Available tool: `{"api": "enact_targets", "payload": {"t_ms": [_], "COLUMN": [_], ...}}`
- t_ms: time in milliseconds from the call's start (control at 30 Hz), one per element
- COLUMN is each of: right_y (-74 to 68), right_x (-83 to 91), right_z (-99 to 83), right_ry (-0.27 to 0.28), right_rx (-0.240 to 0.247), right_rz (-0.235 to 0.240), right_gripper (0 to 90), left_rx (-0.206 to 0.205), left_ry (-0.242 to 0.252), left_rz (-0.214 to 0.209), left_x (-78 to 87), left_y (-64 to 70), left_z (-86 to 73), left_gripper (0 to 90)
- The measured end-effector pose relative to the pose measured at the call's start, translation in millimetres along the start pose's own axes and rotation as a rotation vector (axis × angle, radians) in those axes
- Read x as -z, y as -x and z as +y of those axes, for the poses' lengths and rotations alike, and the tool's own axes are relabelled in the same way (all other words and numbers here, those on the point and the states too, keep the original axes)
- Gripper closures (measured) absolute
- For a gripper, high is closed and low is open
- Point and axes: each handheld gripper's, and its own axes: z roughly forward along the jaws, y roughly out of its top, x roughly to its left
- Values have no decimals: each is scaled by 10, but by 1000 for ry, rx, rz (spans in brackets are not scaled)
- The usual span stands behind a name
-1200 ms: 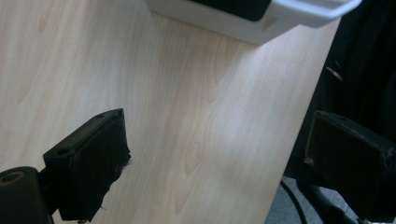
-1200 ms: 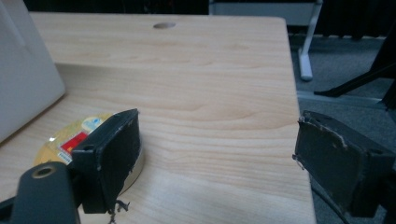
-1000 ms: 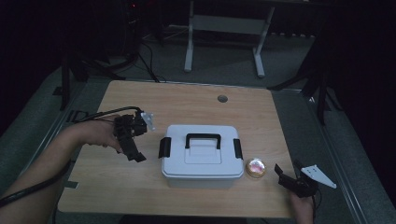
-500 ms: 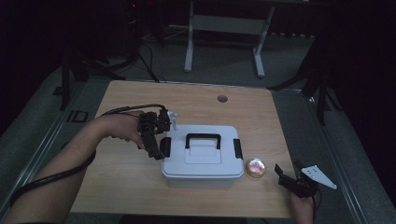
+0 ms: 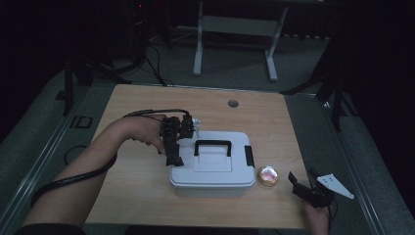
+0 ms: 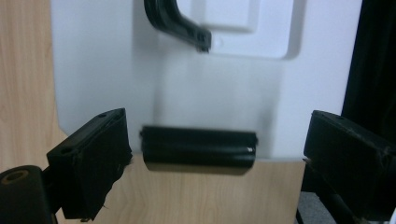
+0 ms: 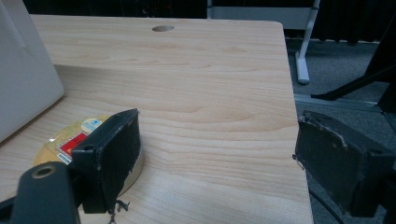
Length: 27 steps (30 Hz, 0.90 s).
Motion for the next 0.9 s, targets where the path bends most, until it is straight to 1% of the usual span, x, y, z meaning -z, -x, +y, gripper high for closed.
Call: {"api": "enact_targets", "payload": {"t_ms": [33, 67, 133, 167, 200, 233, 267, 300, 333, 367, 400, 467, 500, 533, 600, 633, 667, 700, 733, 767, 833, 867, 900], "right_y": [0, 4, 5, 6, 6, 5, 6, 5, 7, 10, 11, 11, 10, 7, 7, 7, 8, 9, 11, 11, 10, 10, 9], "right_x": [0, 1, 2, 2, 3, 3, 2, 3, 5, 5, 5, 5, 4, 4, 3, 5, 4, 4, 4, 4, 4, 4, 4], "right_z": [0, 0, 0, 0, -1, 0, -1, -1, -1, -1, -1, -1, -1, -1, -1, -1, -1, -1, -1, -1, -1, -1, -1], "right_ry": [0, 1, 2, 3, 4, 3, 3, 4, 5, 6, 4, 4, 2, 2, 1, 2, 2, 2, 2, 3, 2, 2, 2], "right_rx": [0, -5, -6, -7, -7, -7, -6, -7, -8, -10, -13, -12, -9, -7, -5, -7, -8, -9, -10, -9, -9, -8, -8], "right_rz": [0, 0, 0, 1, 2, 2, 2, 3, 1, 4, 6, 6, 7, 6, 8, 8, 10, 11, 11, 12, 13, 13, 13], "right_gripper": [139, 138, 139, 139, 139, 139, 139, 139, 139, 139, 139, 140, 141, 141, 141, 141, 142, 141, 142, 142, 142, 142, 143], "left_rx": [0, -5, -11, -26, -42, -53, -56, -62, -71, -78, -86, -84, -84, -75, -92, -97, -93, -99, -94, -92, -102, -102, -100], "left_ry": [0, -7, -8, -16, -22, -22, -23, -21, -17, -15, -11, -21, -23, -23, -31, -28, -25, -32, -39, -38, -46, -48, -47], "left_rz": [0, -4, 2, 4, 28, 30, 28, 38, 37, 25, 28, 30, 39, 37, 48, 45, 43, 48, 49, 38, 36, 37, 51], "left_x": [0, -19, -27, -44, -56, -65, -71, -79, -81, -86, -91, -102, -110, -116, -129, -134, -141, -148, -156, -164, -177, -168, -172], "left_y": [0, -11, -9, -19, -14, -12, -13, -14, -22, -21, -18, -31, -40, -47, -49, -57, -63, -73, -70, -68, -62, -65, -69], "left_z": [0, 50, 67, 122, 148, 174, 195, 218, 240, 258, 278, 319, 337, 354, 382, 392, 401, 414, 423, 430, 451, 461, 471], "left_gripper": [70, 86, 88, 88, 98, 108, 108, 109, 118, 140, 140, 162, 176, 177, 211, 240, 305, 346, 379, 428, 489, 516, 569]}}
